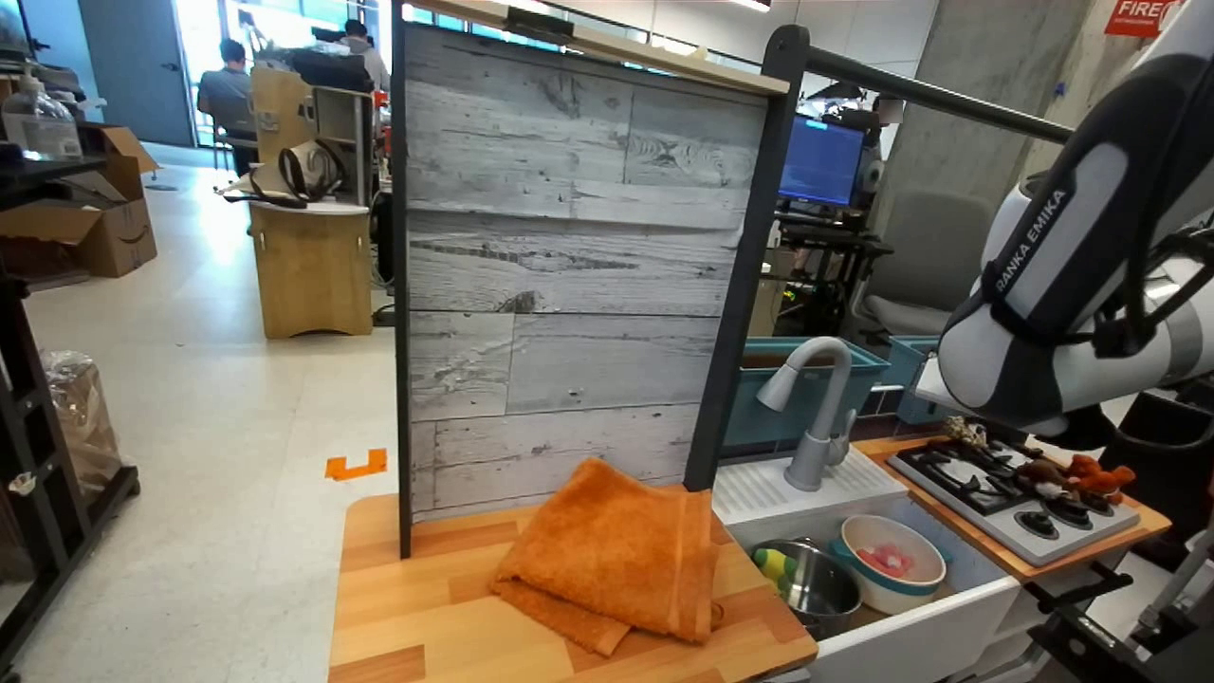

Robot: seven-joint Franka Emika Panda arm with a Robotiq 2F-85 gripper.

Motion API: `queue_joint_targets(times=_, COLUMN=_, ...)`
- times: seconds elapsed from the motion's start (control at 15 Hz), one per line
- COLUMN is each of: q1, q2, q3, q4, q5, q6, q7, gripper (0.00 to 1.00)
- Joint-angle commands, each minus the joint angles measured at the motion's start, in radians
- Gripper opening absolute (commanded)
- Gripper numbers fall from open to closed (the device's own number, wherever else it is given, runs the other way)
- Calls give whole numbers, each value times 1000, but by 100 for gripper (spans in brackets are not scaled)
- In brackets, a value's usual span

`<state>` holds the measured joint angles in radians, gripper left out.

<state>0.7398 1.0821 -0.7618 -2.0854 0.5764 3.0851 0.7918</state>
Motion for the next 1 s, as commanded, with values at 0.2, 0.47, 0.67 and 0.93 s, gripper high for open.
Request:
queue_joint_targets(times=0.2, q1=-227, q2=294, q3=-21, q4=324, q5=-55, q6=-178, q7=392, gripper=100)
queue_joint_targets(times=0.47, q1=-309, q2=418, q3=-51, q4=491, q5=-119, q6=-289, q7=697, gripper=100)
queue_joint_targets(times=0.67, q1=-334, q2=404, q3=-60, q4=510, q5=-224, q6=-355, q7=925, gripper=68)
queue_joint_targets(times=0.93, q1=-352, q2=397, q3=-69, q4=566, q5=-312, q6=-428, q7=1097, gripper=44)
